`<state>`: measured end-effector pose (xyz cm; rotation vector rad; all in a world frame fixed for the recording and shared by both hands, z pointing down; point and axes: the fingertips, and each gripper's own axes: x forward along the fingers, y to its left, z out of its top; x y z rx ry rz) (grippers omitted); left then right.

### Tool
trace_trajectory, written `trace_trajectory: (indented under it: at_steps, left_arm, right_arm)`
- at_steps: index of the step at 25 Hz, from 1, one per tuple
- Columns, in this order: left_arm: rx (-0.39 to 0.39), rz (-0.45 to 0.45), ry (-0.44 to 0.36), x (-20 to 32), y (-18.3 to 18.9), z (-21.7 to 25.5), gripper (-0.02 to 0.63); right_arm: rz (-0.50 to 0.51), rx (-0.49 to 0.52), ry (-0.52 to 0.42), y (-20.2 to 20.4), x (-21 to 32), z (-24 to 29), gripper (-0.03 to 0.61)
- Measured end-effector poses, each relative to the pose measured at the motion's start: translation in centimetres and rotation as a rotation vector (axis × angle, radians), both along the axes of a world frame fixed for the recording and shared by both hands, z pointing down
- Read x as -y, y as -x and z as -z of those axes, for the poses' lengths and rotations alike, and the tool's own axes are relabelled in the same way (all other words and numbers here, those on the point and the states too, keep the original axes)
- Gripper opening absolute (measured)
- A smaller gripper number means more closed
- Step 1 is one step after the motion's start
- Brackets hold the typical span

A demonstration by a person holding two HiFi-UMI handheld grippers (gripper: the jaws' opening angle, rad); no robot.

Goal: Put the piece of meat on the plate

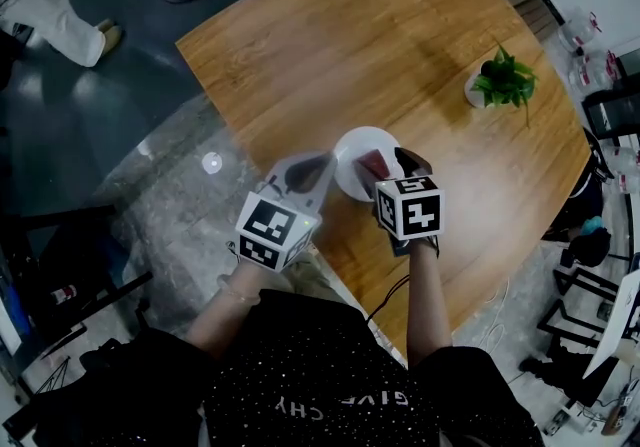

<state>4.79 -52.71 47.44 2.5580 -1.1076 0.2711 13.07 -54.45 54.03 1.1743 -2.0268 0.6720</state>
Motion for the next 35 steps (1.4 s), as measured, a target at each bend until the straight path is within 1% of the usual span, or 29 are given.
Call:
trace_trajectory:
  at_steps: [5, 6, 7, 9, 10, 13, 16, 18, 21, 25, 29, 35]
  left_arm:
    - [-0.010, -0.015, -0.009, -0.6, -0.6, 0.5, 0.009]
    - [-0.010, -0.020, -0.016, -0.6, -0.9, 0.7, 0.009]
    - [-0.011, -0.025, -0.026, -0.6, -1.2, 0.9, 0.009]
    - [-0.012, -0.037, -0.048, -0.6, -1.7, 1.5, 0.009]
    - [-0.014, -0.042, -0.059, -0.7, -2.0, 1.8, 0.009]
    - [-0.024, -0.050, -0.089, -1.0, -2.8, 2.6, 0.009]
    - [-0.037, -0.062, -0.124, -1.8, -3.9, 3.6, 0.009]
    - [-0.038, -0.074, -0.149, -2.4, -4.3, 4.0, 0.009]
    - [-0.043, -0.073, -0.172, -2.9, -4.1, 4.8, 0.009]
    - [-0.041, -0.068, -0.184, -3.4, -3.8, 5.2, 0.009]
    - [-0.056, -0.063, -0.193, -3.8, -3.9, 5.8, 0.009]
    - [-0.047, -0.066, -0.192, -4.3, -3.8, 5.8, 0.009]
  right_arm:
    - [-0.005, 0.020, -0.092, -0.1, -1.9, 2.0, 0.319]
    - [-0.022, 0.030, -0.116, -0.2, -2.1, 2.3, 0.288]
    - [-0.048, 0.040, -0.148, -0.5, -2.2, 2.8, 0.225]
    - [-0.105, 0.062, -0.231, -1.1, -2.3, 4.0, 0.034]
    - [-0.124, 0.074, -0.272, -1.3, -2.5, 4.7, 0.017]
    - [-0.169, 0.134, -0.395, -1.5, -3.5, 7.0, 0.012]
    - [-0.247, 0.197, -0.519, -1.9, -5.0, 9.3, 0.011]
    - [-0.294, 0.191, -0.590, -2.1, -6.2, 10.3, 0.011]
    - [-0.332, 0.162, -0.662, -2.2, -7.7, 11.5, 0.009]
    - [-0.369, 0.159, -0.684, -2.9, -8.6, 12.1, 0.009]
    - [-0.366, 0.148, -0.693, -3.2, -9.0, 12.3, 0.009]
    - [-0.368, 0.146, -0.684, -3.2, -9.3, 12.4, 0.009]
